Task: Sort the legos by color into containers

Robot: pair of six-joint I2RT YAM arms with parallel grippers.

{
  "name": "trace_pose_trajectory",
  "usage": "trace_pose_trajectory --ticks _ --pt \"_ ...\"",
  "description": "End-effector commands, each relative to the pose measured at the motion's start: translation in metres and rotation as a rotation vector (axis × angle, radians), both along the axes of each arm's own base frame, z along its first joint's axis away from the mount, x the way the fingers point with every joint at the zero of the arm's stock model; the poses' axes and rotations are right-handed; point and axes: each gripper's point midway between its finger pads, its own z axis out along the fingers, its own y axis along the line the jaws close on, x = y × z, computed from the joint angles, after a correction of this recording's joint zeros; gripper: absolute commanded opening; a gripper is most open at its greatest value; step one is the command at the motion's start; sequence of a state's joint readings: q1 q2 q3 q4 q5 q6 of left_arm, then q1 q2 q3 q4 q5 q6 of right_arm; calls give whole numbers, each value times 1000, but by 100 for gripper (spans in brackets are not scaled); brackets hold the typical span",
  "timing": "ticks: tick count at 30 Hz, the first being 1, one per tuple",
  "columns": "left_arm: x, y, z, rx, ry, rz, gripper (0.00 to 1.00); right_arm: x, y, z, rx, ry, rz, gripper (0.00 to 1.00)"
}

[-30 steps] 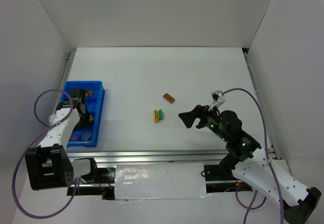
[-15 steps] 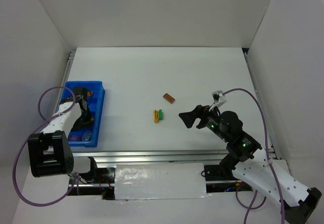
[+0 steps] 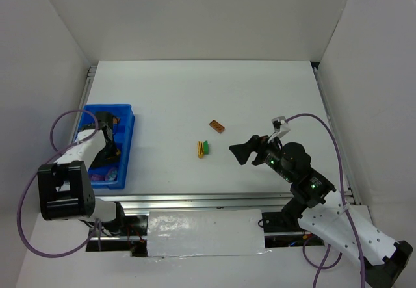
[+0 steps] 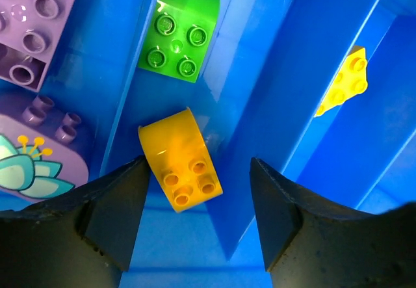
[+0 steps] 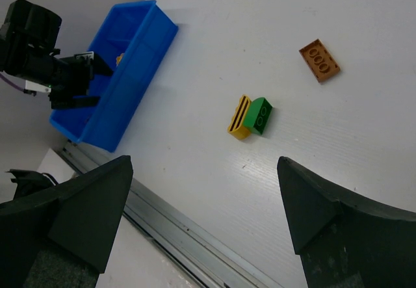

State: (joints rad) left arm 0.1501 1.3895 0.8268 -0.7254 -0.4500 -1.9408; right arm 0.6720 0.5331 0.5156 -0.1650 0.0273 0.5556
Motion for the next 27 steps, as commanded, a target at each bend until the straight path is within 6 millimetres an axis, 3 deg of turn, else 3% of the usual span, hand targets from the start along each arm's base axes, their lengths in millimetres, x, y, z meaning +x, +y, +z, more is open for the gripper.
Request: trace_pose_trajectory --ticks 1,7,10,13,18,20,27 --pt "-9 0 -16 -9 61 3 76 2 3 6 9 -34 5 100" --pt "-11 3 -22 1 71 -6 63 2 3 6 9 -34 5 99" --pt "-11 3 -25 0 70 -11 47 2 3 6 9 -34 5 100" --pt "-12 3 -26 -5 69 -6 20 3 3 5 6 -32 -1 100" --pt "-8 4 -15 1 22 -12 14 3 4 5 7 -29 5 100" --pt "-4 6 -5 10 -6 -22 2 3 4 4 6 -28 5 100" --pt "9 9 41 47 -115 -52 0 4 4 3 3 -25 2 100"
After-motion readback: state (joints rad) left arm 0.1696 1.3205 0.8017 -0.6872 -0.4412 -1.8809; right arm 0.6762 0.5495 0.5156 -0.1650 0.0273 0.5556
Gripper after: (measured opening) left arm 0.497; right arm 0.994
